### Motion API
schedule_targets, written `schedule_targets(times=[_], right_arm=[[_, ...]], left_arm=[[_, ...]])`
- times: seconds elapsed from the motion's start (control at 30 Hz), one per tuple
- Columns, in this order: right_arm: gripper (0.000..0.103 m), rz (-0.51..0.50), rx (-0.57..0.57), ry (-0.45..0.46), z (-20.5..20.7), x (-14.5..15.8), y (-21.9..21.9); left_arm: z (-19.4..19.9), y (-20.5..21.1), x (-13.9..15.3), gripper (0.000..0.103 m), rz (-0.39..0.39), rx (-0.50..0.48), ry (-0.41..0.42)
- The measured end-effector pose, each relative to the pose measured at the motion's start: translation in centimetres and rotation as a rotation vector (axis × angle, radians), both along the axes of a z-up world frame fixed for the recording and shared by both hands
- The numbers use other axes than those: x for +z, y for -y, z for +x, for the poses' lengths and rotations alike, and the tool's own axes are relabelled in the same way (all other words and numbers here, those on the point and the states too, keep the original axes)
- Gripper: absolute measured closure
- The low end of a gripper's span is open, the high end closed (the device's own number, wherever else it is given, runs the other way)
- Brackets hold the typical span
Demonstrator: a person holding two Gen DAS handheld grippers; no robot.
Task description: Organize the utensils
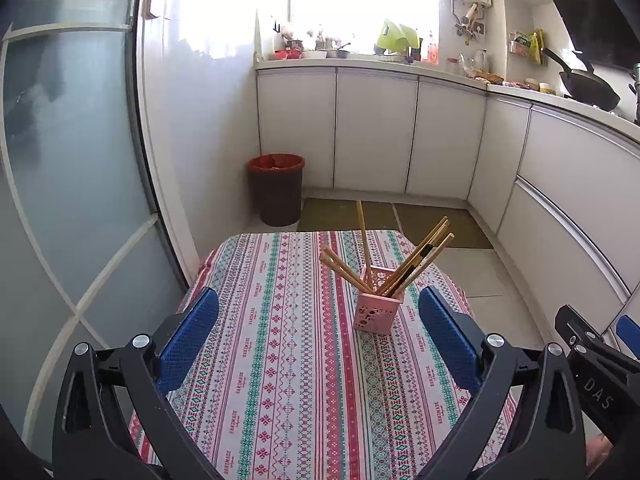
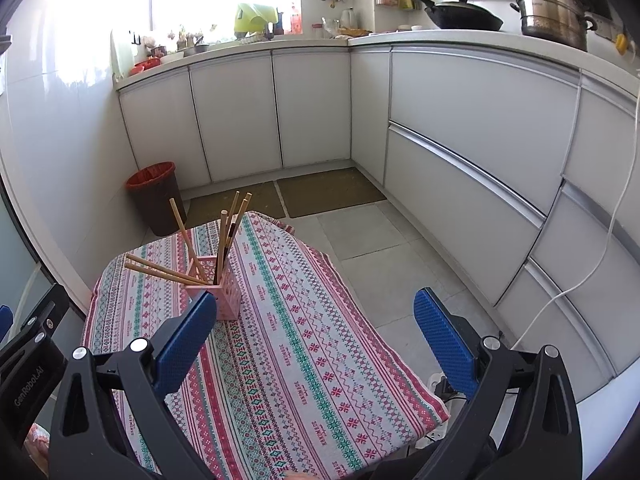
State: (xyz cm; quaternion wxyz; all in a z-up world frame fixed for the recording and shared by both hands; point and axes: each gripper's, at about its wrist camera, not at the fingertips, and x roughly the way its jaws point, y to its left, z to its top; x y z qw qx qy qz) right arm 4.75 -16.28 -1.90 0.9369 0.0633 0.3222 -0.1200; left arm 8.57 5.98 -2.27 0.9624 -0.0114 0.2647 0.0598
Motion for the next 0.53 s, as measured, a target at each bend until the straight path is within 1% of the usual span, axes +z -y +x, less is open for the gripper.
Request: schedule_targets(times=[0.07, 0.2, 0.23, 0.3, 0.4, 0.53], right_arm=[[0.007, 0.001, 0.002, 0.0, -0.05, -0.03, -0.07], [0.007, 0.001, 0.007, 0.003, -0.11, 0.02, -0.15], [0.007, 0.001, 0.01, 0.005, -0.13, 0.04, -0.18], [0.007, -0.001, 0.012, 0.007, -0.09, 0.08, -0.21], [0.007, 0.001, 0.012, 0.005, -0.01, 0.03, -0.14], [0.007, -0.001, 0.009, 0.002, 0.05, -0.08, -0.22]], left_arm=[[-0.14, -0.03, -0.08, 0.008, -0.003, -0.005, 0.017], [-0.23, 0.16, -0.07, 0.011, 0.009, -0.01, 0.026], [-0.22, 0.17, -0.05, 0.011, 0.011, -0.009, 0.028], [-0.22, 0.12, -0.02, 0.007, 0.008, -0.007, 0.028], [0.05, 0.21, -0.02, 0.007, 0.006, -0.013, 0.001], [0.03, 0.21, -0.09, 0.007, -0.001, -0.015, -0.003]])
